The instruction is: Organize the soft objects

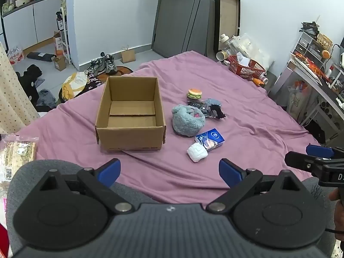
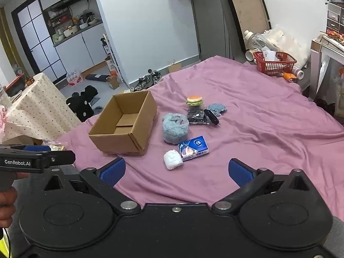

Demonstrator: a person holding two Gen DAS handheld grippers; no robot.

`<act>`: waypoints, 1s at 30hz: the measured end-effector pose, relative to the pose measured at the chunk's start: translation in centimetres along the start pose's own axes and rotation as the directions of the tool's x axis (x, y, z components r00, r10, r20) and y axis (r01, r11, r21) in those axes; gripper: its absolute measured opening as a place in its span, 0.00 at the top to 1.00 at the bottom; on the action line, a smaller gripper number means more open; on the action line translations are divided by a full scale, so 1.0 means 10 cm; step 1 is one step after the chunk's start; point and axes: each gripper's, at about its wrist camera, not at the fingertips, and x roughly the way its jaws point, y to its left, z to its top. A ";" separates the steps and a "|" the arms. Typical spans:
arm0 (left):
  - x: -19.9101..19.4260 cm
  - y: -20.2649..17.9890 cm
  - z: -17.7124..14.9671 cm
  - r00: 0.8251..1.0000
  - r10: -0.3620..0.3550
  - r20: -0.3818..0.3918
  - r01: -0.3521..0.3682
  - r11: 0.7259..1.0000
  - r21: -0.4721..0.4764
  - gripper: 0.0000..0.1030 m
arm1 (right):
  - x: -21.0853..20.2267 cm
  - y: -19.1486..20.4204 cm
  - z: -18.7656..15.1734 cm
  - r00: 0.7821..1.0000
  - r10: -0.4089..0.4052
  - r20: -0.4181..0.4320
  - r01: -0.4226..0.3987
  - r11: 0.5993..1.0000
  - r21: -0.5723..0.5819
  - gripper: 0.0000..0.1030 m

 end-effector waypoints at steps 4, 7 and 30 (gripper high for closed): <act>0.03 -0.02 0.03 1.000 -0.001 -0.004 0.001 1.000 0.002 0.06 | -0.04 0.03 -0.03 1.000 -0.010 0.009 0.010 1.000 0.008 0.00; 0.01 -0.02 0.04 1.000 0.000 -0.002 0.000 1.000 0.009 0.06 | -0.07 0.04 -0.01 1.000 -0.019 0.007 0.019 1.000 0.006 0.00; -0.03 -0.08 0.00 1.000 0.001 0.009 -0.002 1.000 0.020 0.06 | -0.07 0.02 -0.04 1.000 -0.018 0.003 0.018 1.000 0.006 0.00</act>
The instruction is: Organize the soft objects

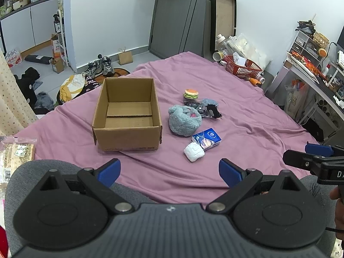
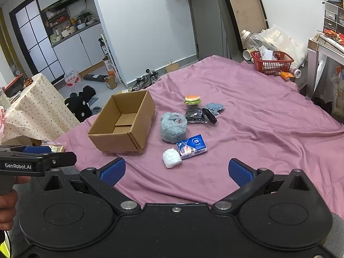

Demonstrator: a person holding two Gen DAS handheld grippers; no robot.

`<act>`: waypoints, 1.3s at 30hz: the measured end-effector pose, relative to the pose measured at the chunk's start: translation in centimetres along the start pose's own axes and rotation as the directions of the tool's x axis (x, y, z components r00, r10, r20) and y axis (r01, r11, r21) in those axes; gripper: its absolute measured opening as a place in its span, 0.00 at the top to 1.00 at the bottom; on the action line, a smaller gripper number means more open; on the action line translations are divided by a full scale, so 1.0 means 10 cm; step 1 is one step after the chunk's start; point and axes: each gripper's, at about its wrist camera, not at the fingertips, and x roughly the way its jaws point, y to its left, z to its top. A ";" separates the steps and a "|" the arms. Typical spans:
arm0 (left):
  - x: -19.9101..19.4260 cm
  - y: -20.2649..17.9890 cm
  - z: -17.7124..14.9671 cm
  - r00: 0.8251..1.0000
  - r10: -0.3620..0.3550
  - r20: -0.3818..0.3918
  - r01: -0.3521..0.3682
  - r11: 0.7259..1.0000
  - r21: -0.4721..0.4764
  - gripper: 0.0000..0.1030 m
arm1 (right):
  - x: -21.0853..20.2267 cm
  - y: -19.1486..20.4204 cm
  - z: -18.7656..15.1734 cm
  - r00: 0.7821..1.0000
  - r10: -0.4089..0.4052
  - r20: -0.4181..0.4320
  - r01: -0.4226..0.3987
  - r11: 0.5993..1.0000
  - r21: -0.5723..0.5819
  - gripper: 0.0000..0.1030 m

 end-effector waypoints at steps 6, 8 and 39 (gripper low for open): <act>0.00 0.00 0.01 1.000 -0.001 0.001 0.001 1.000 -0.003 0.06 | 0.00 0.00 0.00 1.000 0.002 0.002 -0.002 1.000 -0.002 0.00; -0.02 0.00 0.02 1.000 0.001 0.004 -0.001 1.000 -0.003 0.06 | -0.01 0.01 -0.01 1.000 0.006 0.006 -0.006 1.000 -0.002 0.00; -0.06 0.07 0.05 1.000 0.011 0.014 -0.011 1.000 -0.013 0.06 | -0.01 0.09 0.03 1.000 0.007 -0.004 -0.007 1.000 -0.021 0.00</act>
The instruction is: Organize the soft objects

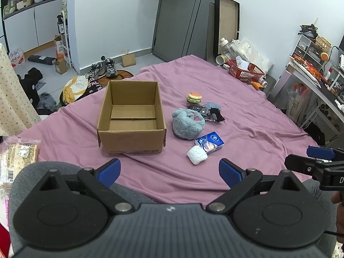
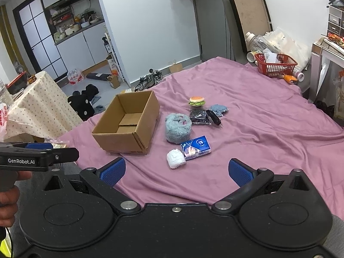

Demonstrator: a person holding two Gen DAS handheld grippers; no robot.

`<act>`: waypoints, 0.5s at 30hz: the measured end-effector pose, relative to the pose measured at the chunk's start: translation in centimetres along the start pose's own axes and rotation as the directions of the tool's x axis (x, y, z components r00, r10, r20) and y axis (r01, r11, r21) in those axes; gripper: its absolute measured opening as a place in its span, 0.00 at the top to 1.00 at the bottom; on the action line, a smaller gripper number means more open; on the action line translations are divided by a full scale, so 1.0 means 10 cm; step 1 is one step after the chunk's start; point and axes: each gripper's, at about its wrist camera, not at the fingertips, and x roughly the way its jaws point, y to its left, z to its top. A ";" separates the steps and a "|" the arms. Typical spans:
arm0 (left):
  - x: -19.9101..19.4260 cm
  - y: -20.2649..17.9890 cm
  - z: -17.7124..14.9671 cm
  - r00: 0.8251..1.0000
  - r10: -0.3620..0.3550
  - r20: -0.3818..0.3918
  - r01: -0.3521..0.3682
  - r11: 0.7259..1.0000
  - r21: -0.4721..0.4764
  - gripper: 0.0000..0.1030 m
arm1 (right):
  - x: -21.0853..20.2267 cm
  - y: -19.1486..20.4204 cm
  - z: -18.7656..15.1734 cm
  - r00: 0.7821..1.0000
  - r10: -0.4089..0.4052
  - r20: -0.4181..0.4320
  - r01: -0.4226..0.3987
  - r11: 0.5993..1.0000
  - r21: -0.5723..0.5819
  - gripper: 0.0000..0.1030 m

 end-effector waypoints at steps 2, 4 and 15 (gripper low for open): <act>0.01 0.00 0.00 1.000 0.002 -0.001 -0.002 1.000 0.000 0.06 | 0.00 0.00 -0.01 1.000 -0.001 0.001 0.001 1.000 -0.002 0.00; 0.02 0.00 0.00 1.000 0.002 0.000 -0.002 1.000 -0.002 0.06 | 0.00 0.00 -0.01 1.000 -0.002 0.001 0.002 1.000 -0.001 0.00; 0.09 0.02 0.01 1.000 0.010 0.008 -0.010 1.000 -0.016 0.06 | 0.07 -0.02 0.01 1.000 0.009 -0.006 -0.009 1.000 -0.004 0.00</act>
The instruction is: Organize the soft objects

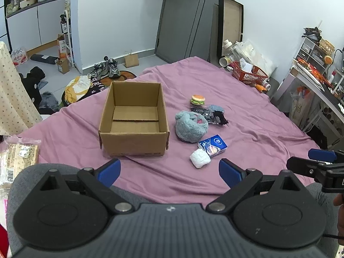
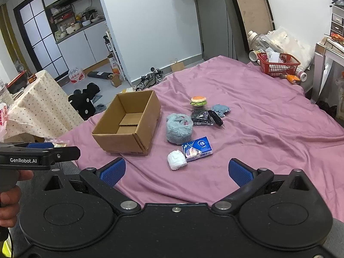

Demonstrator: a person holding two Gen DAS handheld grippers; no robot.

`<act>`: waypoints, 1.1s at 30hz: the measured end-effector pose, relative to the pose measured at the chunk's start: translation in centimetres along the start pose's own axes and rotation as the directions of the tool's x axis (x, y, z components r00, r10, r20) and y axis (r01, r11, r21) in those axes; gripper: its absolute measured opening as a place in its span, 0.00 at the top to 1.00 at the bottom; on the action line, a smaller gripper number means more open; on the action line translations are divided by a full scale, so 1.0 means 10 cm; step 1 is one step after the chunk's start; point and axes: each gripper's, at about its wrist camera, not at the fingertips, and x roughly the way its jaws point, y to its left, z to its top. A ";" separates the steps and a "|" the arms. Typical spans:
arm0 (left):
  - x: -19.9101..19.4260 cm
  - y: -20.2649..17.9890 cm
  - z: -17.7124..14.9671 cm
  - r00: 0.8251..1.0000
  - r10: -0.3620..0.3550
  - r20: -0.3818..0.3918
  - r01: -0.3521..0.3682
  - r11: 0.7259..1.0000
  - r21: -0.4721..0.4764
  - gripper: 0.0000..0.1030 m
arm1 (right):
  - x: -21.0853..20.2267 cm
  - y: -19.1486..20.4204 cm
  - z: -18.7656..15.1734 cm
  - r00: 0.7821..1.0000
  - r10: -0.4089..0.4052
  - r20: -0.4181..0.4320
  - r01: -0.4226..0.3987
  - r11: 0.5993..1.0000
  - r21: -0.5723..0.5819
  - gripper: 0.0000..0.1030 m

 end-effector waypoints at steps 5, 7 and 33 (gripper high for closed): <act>0.06 0.01 0.04 1.000 0.004 -0.008 -0.004 1.000 -0.006 0.06 | 0.05 -0.01 0.02 1.000 0.005 -0.006 -0.005 1.000 0.004 0.00; 0.09 0.02 0.05 1.000 0.005 -0.010 -0.005 1.000 -0.010 0.06 | 0.08 -0.01 0.03 1.000 0.008 -0.008 -0.008 1.000 0.003 0.00; 1.07 -0.36 0.11 0.995 0.010 -0.100 -0.014 0.999 -0.033 0.13 | 1.07 -0.87 0.13 0.982 0.164 -0.091 -0.133 0.952 0.274 0.15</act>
